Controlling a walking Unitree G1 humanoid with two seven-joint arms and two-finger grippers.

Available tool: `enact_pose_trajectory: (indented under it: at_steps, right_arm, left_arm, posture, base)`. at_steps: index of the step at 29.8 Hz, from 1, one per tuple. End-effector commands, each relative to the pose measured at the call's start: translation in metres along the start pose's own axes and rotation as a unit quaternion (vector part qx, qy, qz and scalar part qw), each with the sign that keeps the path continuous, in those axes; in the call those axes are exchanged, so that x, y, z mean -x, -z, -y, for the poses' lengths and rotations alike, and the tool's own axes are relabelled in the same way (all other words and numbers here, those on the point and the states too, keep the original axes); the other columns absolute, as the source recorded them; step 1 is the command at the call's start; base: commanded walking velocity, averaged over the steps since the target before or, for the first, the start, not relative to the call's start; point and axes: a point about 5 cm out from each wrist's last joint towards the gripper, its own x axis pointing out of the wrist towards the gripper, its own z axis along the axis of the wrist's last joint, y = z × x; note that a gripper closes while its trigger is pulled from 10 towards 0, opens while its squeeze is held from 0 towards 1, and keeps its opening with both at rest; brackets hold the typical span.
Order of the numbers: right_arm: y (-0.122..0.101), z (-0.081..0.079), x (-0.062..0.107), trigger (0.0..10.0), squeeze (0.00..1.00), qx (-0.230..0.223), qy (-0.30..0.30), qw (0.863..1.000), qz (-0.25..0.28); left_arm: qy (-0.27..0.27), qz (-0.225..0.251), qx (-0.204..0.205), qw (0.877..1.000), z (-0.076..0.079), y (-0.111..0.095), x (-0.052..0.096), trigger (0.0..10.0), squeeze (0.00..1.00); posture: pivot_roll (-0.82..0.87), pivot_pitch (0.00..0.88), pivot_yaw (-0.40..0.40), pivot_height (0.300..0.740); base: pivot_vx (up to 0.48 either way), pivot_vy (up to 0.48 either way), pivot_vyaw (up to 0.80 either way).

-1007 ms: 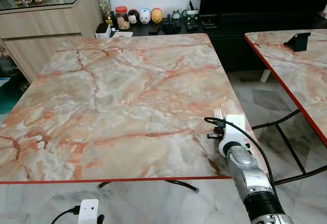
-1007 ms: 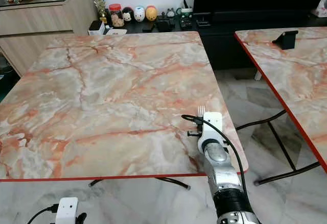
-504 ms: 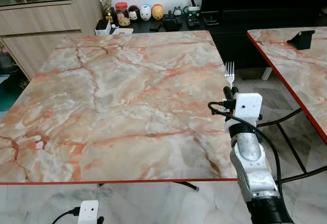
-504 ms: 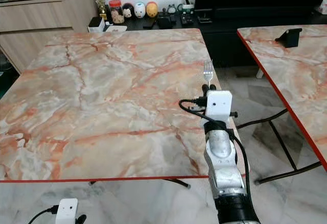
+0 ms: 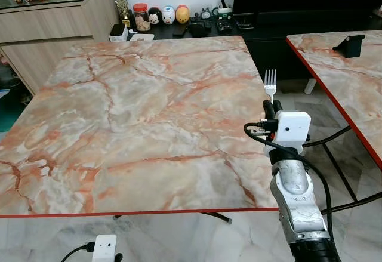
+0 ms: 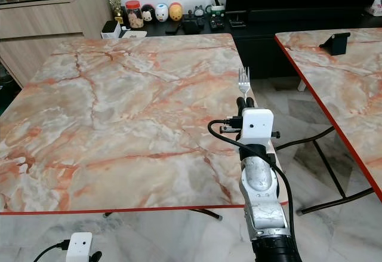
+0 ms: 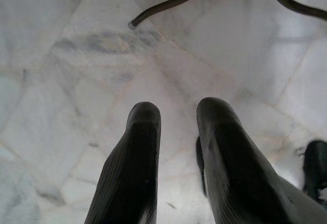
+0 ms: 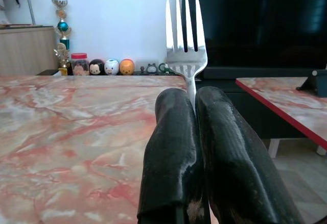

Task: Setting the table

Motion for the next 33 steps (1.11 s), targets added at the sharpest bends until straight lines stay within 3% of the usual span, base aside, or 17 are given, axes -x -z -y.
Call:
enact_pose_trajectory:
  at_steps: [1, 19, 33]
  right_arm:
    - [-0.010, 0.001, -0.004, 10.0, 0.00, 0.001, 0.009, 1.000, 0.017]
    - [-0.024, 0.005, -0.011, 10.0, 0.00, 0.015, 0.010, 0.999, 0.046]
    - [-0.028, -0.002, -0.014, 10.0, 0.00, 0.005, 0.003, 0.999, 0.050]
  left_arm:
    - [-0.004, -0.001, -0.019, 1.000, -0.006, 0.001, 0.000, 10.0, 0.00]
    - [0.004, 0.008, -0.031, 0.999, 0.001, -0.004, -0.001, 10.0, 0.00]
    - [-0.001, 0.002, -0.031, 1.000, -0.001, 0.000, 0.000, 10.0, 0.00]
  posture:
    - [-0.10, 0.000, 0.069, 0.740]
    - [-0.10, 0.000, 0.058, 0.740]
    - [-0.09, 0.000, 0.059, 0.740]
  base:
    - [0.000, -0.371, 0.00]
    - [0.000, -0.371, 0.00]
    - [0.000, -0.370, 0.00]
